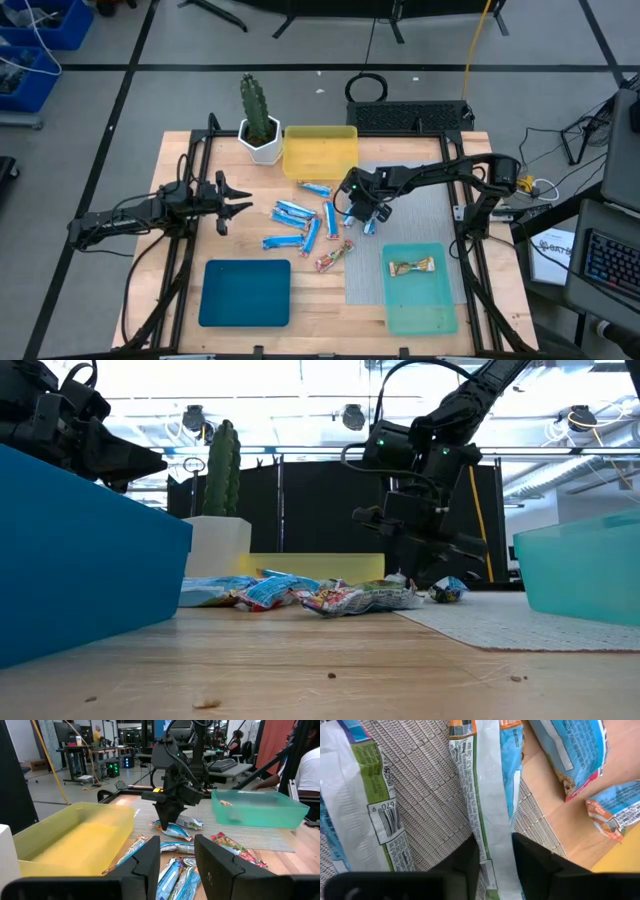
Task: Pick and place Granola Bars by type
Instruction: Put the yellow granola bar into the green bin
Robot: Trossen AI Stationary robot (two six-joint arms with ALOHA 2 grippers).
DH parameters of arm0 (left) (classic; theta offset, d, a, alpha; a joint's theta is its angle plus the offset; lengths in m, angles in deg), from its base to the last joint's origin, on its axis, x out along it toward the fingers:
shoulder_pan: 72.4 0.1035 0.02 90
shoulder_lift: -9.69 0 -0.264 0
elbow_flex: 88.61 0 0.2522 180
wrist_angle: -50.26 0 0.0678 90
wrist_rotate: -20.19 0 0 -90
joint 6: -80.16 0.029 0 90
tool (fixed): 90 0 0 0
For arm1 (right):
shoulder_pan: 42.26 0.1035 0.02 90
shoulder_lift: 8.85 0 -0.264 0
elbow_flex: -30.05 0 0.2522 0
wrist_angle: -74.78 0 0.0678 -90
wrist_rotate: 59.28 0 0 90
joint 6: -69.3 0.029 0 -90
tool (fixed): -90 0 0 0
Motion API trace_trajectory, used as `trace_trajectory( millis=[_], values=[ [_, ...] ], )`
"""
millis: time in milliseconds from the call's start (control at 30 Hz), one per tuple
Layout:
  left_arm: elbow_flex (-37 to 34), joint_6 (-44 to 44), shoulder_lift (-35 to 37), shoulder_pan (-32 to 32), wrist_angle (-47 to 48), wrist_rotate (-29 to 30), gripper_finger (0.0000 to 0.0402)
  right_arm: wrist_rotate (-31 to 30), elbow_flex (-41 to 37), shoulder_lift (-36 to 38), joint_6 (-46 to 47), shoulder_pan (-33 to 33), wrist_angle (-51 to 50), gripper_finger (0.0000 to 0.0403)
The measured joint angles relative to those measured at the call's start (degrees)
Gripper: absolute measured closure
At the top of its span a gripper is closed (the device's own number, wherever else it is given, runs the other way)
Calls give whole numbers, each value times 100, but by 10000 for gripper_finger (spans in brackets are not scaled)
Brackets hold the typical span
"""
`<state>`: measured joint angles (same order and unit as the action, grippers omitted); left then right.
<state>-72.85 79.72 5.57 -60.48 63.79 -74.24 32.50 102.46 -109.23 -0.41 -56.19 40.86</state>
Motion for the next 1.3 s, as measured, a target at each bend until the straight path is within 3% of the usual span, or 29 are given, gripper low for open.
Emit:
trace_trajectory(
  millis=[400, 667, 967, 1300],
  values=[
    [0, 0, 0, -1, 0, 0, 277, 2, 0, 1, 2, 0, 19, 393],
    [0, 1, 0, 0, 0, 0, 277, -46, -5, 12, 213, 0, 55, 399],
    [0, 0, 0, -1, 0, 1, 277, -792, -11, 1103, 797, 463, -17, 401],
    [0, 1, 0, 0, 0, 2, 277, -2410, -7, 2497, 1239, 1003, -463, 402]
  ],
)
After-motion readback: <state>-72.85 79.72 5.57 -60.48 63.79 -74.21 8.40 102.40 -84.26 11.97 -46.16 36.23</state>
